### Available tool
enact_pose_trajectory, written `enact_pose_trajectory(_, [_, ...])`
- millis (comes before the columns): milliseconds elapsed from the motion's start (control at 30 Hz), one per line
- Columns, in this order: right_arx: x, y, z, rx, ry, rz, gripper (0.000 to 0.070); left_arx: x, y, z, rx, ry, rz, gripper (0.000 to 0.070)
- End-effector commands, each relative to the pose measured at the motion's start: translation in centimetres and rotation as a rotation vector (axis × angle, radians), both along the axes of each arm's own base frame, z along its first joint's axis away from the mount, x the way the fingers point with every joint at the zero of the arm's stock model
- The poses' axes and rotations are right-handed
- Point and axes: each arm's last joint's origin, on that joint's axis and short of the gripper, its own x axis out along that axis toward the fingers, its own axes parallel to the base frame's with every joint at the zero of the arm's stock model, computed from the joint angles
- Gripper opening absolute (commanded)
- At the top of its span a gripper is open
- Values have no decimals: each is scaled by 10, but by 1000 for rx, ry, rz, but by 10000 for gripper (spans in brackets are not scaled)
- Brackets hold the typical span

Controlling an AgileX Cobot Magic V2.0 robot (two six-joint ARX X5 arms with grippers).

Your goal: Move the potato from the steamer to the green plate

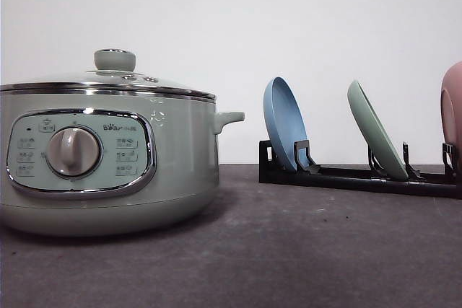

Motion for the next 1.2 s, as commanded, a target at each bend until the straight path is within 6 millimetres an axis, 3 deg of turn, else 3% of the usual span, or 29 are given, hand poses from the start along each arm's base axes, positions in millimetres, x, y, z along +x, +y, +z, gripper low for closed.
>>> enact_pose_trajectory(0, [5, 1, 9, -62, 19, 41, 0, 5, -1, 9, 60, -7, -67, 2])
enact_pose_trajectory(300, [30, 5, 25, -117, 225, 192, 0, 17, -9, 24, 132, 111, -244, 2])
enact_pose_trajectory(533, [34, 5, 25, -122, 251, 190, 0, 17, -11, 25, 130, 113, -260, 19])
enact_pose_trajectory(567, [34, 5, 25, -122, 251, 190, 11, 17, -11, 25, 127, 115, -258, 58])
enact_pose_trajectory(633, [34, 5, 25, -121, 251, 190, 104, 17, -11, 25, 122, 118, -256, 169])
enact_pose_trajectory(733, [34, 5, 25, -117, 253, 189, 408, 17, -11, 25, 122, 118, -256, 440])
enact_pose_trajectory(800, [34, 5, 25, -112, 256, 186, 516, 17, -11, 25, 123, 118, -256, 557])
enact_pose_trajectory(867, [34, 5, 25, -105, 258, 183, 531, 17, -11, 25, 123, 118, -256, 590])
enact_pose_trajectory(1167, [34, 5, 25, -101, 260, 182, 531, 17, -11, 25, 123, 118, -256, 592])
